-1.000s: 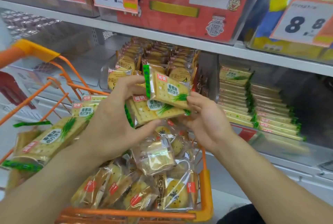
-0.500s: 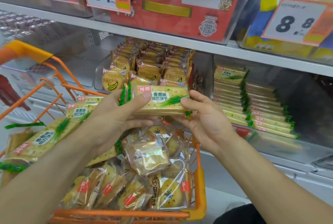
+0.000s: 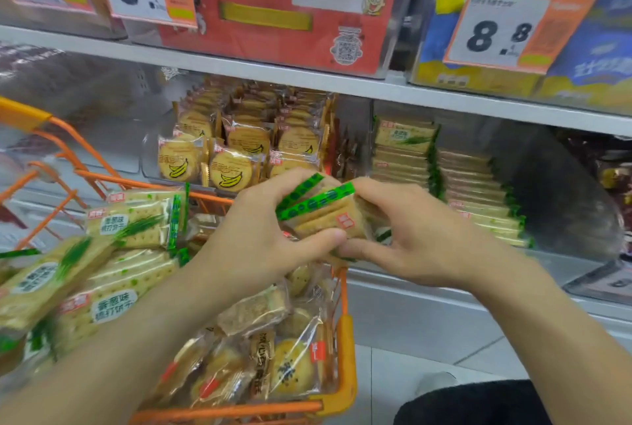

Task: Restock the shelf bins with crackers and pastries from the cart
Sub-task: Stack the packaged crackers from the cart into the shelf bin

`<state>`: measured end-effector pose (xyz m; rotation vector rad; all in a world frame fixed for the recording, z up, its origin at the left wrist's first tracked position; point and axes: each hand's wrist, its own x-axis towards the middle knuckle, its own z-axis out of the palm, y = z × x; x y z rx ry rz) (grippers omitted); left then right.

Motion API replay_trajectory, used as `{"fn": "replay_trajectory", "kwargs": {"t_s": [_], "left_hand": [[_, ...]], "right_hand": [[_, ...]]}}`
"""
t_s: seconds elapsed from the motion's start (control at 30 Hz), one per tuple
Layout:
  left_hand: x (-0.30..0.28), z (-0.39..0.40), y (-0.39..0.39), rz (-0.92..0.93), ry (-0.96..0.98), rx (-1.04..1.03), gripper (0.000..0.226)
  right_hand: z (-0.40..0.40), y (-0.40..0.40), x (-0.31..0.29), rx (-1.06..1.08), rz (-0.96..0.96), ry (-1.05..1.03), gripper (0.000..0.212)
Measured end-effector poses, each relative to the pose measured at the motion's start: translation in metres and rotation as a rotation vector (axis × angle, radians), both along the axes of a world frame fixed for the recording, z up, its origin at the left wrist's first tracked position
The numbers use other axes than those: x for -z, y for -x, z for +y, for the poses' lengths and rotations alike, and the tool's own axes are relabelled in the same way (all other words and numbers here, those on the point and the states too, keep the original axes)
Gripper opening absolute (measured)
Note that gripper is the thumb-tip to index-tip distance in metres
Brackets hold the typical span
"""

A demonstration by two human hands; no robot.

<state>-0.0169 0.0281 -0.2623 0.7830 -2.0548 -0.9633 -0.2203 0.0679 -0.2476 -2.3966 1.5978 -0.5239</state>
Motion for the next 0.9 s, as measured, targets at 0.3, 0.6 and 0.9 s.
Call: {"fn": "replay_trajectory", "kwargs": {"t_s": [0.3, 0.6, 0.9], "left_hand": [[0.035, -0.020, 0.054, -0.375, 0.162, 0.022, 0.068], [0.076, -0.019, 0.061, -0.644, 0.319, 0.071, 0.077], [0.078, -0.018, 0.066, -0.548, 0.367, 0.025, 0.069]], "right_hand": [[-0.017, 0.088, -0.019, 0.540, 0.373, -0.181, 0.045], [-0.112, 0.124, 0.014, 0.668, 0.392, -0.364, 0.067], [-0.156, 0.140, 0.028, 0.641, 0.229, -0.142, 0.067]]}}
